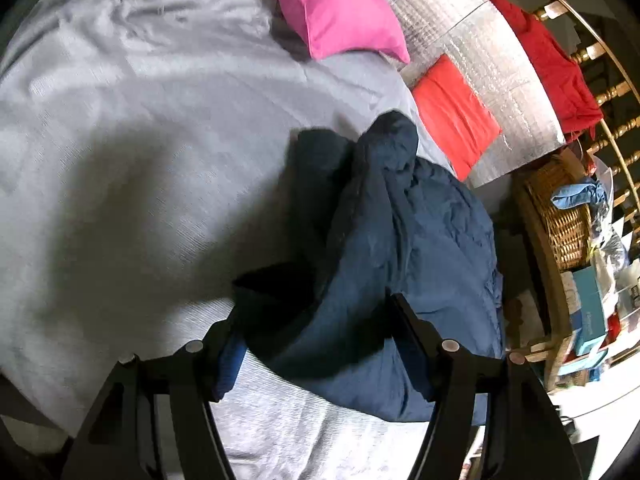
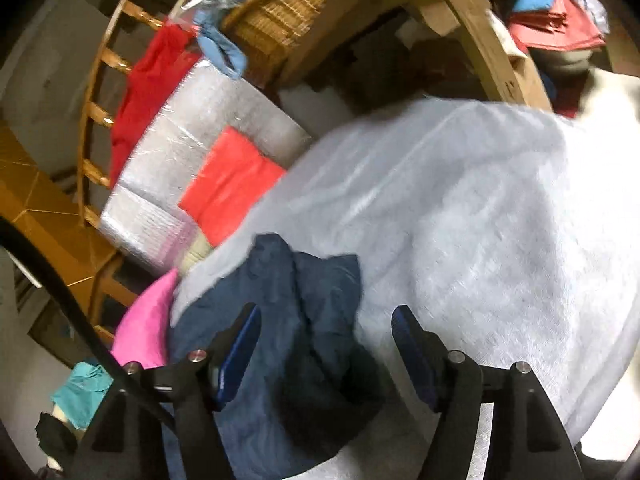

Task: Fold large clothes

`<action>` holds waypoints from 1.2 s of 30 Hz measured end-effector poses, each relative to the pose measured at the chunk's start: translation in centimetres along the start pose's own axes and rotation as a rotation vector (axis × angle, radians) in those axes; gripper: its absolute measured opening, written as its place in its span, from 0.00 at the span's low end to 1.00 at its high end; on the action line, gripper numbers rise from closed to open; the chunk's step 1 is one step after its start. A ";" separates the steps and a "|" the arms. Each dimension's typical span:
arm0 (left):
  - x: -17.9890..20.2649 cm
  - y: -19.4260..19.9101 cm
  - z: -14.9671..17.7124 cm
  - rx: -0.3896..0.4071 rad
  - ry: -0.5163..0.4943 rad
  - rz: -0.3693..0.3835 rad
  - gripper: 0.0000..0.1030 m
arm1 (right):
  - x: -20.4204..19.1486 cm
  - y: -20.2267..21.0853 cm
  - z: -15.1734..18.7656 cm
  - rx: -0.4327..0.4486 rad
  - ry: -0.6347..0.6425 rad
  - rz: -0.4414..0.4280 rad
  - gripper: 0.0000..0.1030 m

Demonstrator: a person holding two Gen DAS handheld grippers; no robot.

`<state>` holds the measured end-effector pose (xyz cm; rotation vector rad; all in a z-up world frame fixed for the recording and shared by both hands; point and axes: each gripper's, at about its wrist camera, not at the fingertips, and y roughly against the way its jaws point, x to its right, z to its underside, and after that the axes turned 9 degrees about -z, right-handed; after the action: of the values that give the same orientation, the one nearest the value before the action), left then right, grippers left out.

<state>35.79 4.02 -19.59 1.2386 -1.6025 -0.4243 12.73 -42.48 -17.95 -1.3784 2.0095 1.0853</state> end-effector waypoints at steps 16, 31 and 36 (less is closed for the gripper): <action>8.9 -0.3 4.2 0.275 -0.526 -0.474 0.78 | -6.2 -8.6 7.4 -0.479 0.362 0.100 0.66; 9.4 -1.3 4.9 0.283 -0.563 -0.536 0.82 | -6.8 -9.3 8.3 -0.500 0.415 0.091 0.90; 9.3 -1.4 4.9 0.280 -0.564 -0.536 0.83 | -7.3 -10.0 9.2 -0.497 0.472 0.116 0.95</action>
<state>32.74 -6.03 -18.12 1.8925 -1.8179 -0.9794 24.28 -32.78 -21.32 -1.9367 2.2566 1.4961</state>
